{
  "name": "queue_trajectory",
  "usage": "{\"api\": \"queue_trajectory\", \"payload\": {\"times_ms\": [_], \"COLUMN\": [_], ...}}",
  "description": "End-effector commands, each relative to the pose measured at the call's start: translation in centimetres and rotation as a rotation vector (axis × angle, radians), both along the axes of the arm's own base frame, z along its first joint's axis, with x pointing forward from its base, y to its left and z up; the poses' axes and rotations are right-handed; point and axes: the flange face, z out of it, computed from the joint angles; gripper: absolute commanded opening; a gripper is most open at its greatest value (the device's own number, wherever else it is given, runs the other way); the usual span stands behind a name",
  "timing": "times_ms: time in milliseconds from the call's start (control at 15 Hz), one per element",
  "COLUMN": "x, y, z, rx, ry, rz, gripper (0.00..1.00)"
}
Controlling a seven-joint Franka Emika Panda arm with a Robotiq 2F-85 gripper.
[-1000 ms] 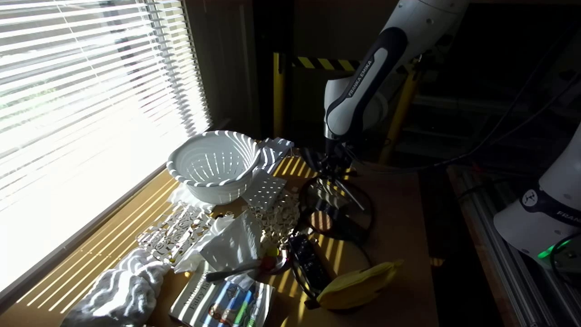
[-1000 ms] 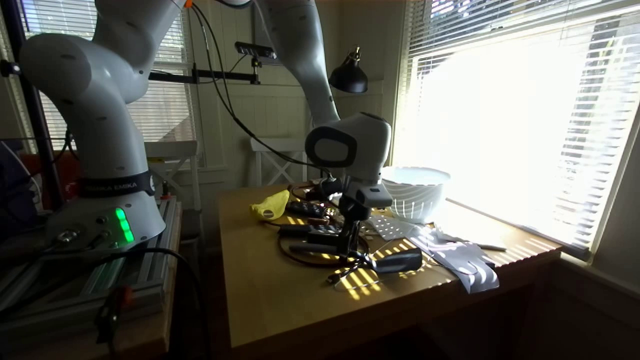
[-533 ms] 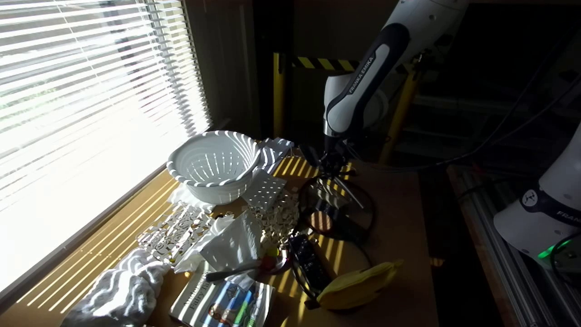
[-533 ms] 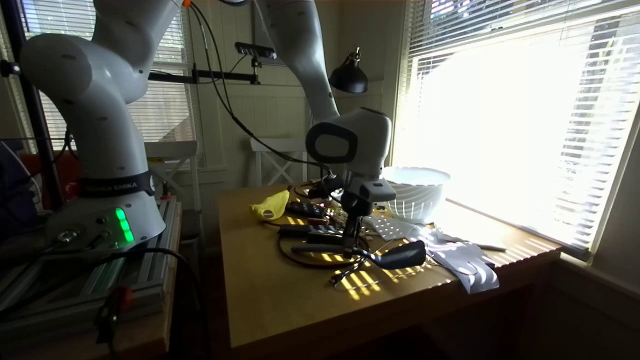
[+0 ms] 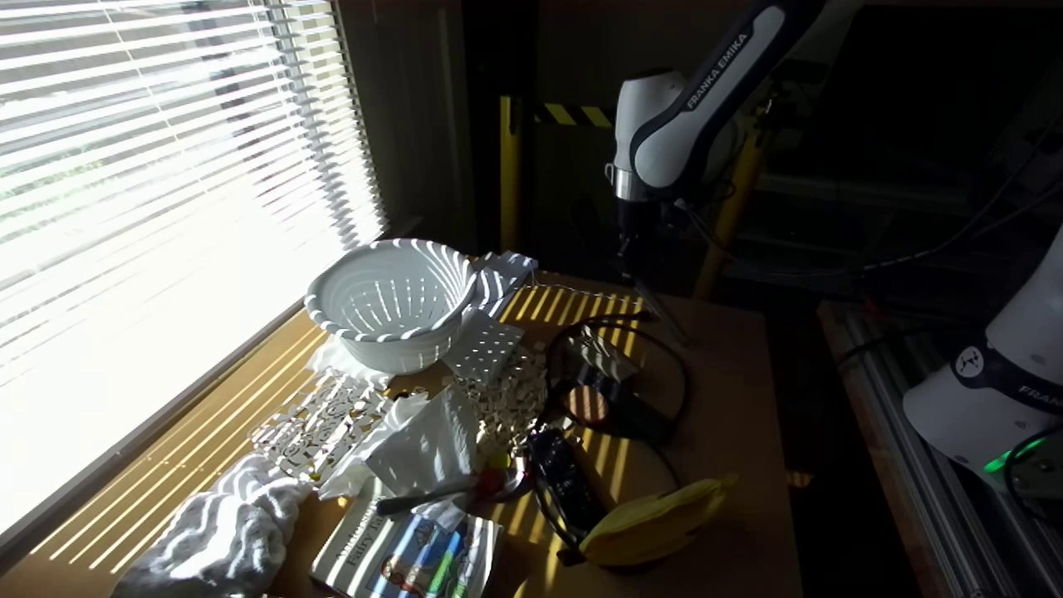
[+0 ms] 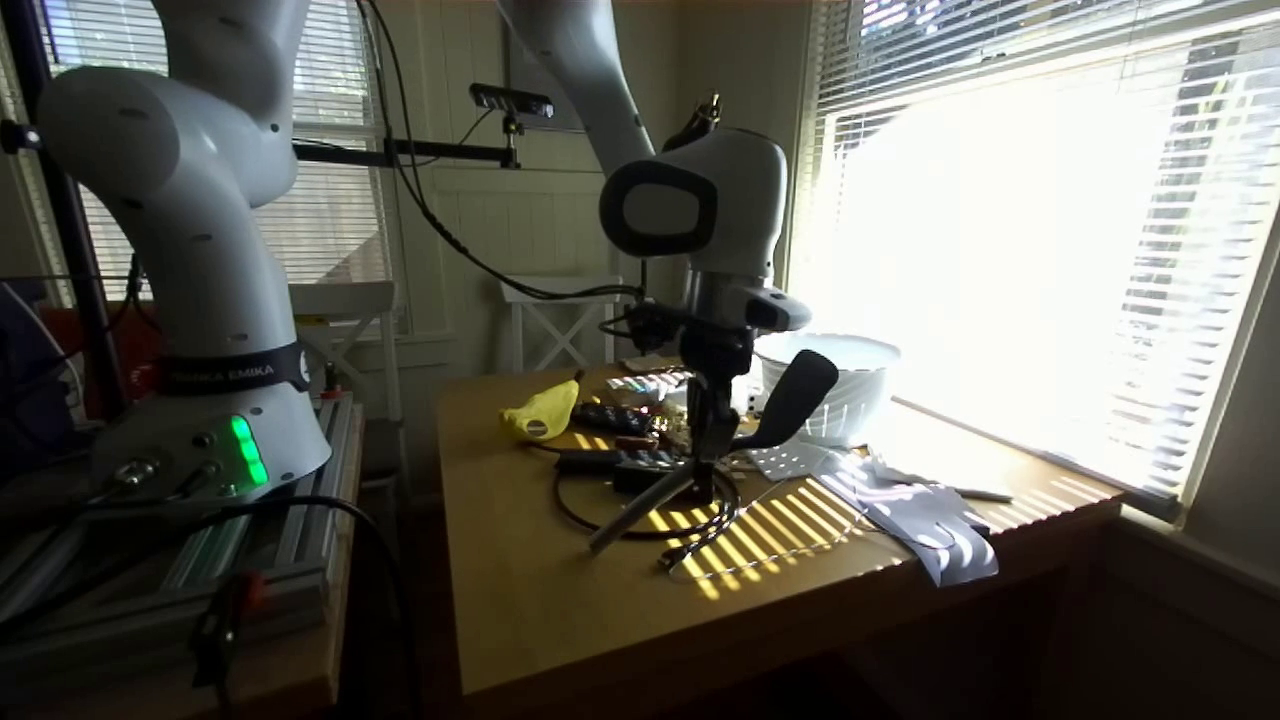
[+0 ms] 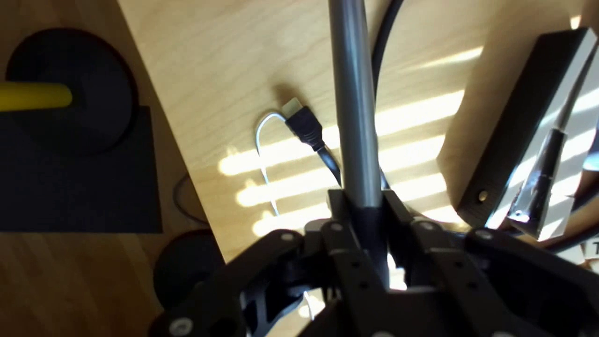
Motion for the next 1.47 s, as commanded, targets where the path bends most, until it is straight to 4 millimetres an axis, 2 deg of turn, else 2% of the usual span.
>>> {"api": "queue_trajectory", "payload": {"times_ms": [0, 267, 467, 533, 600, 800, 1067, 1200, 1267, 1400], "x": [-0.6, -0.2, 0.2, 0.3, 0.3, -0.7, -3.5, -4.2, -4.1, -4.5], "y": [2.0, 6.2, 8.6, 9.1, 9.5, 9.8, 8.4, 7.7, 7.8, 6.9], "z": [0.1, -3.0, -4.9, -5.6, -6.3, -7.1, -6.6, -7.1, -7.8, -7.9], "rx": [-0.048, -0.122, -0.178, -0.177, -0.175, -0.144, -0.077, -0.041, -0.007, 0.038], "ry": [0.021, 0.005, -0.081, -0.09, -0.097, -0.094, -0.152, -0.186, -0.2, -0.221], "rz": [0.193, 0.365, 0.393, 0.387, 0.382, 0.42, 0.56, 0.647, 0.676, 0.727], "gripper": [0.06, 0.06, 0.07, 0.3, 0.48, 0.66, 0.95, 1.0, 1.0, 1.0]}}
